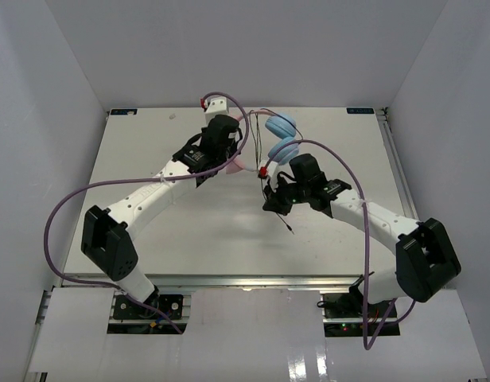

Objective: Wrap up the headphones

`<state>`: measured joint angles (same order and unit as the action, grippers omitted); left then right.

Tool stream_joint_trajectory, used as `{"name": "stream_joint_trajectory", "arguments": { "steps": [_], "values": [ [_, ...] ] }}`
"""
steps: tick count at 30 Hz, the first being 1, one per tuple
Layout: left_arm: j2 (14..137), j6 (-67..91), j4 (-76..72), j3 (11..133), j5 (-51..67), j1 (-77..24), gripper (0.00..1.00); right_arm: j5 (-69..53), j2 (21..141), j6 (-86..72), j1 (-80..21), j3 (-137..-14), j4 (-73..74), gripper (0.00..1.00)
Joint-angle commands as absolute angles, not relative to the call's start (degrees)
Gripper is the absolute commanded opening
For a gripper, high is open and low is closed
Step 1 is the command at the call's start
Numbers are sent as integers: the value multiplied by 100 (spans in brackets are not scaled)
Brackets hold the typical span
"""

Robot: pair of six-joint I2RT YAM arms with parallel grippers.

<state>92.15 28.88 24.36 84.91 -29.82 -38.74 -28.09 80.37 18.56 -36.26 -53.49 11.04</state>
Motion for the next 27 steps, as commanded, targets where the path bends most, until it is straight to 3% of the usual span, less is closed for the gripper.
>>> {"name": "stream_joint_trajectory", "arguments": {
  "steps": [1,9,16,22,27],
  "values": [
    [9202,3100,2193,8468,-2798,-3779,0,-1523,7930,2879,-4076,-5726,1944,8],
    [10069,2609,2427,7890,-2109,-3838,0,522,8440,4096,-4672,-6472,3005,8],
    [10418,2609,2400,7523,-1557,-3921,0,1742,8685,4716,-5145,-6183,2726,8],
    [10656,2437,2314,7456,-642,-3946,0,2923,8721,5808,-5382,-5373,1386,8],
    [10774,2219,2300,7405,-206,-3946,0,3219,8582,7147,-5388,-4648,-666,8]
  ]
}}
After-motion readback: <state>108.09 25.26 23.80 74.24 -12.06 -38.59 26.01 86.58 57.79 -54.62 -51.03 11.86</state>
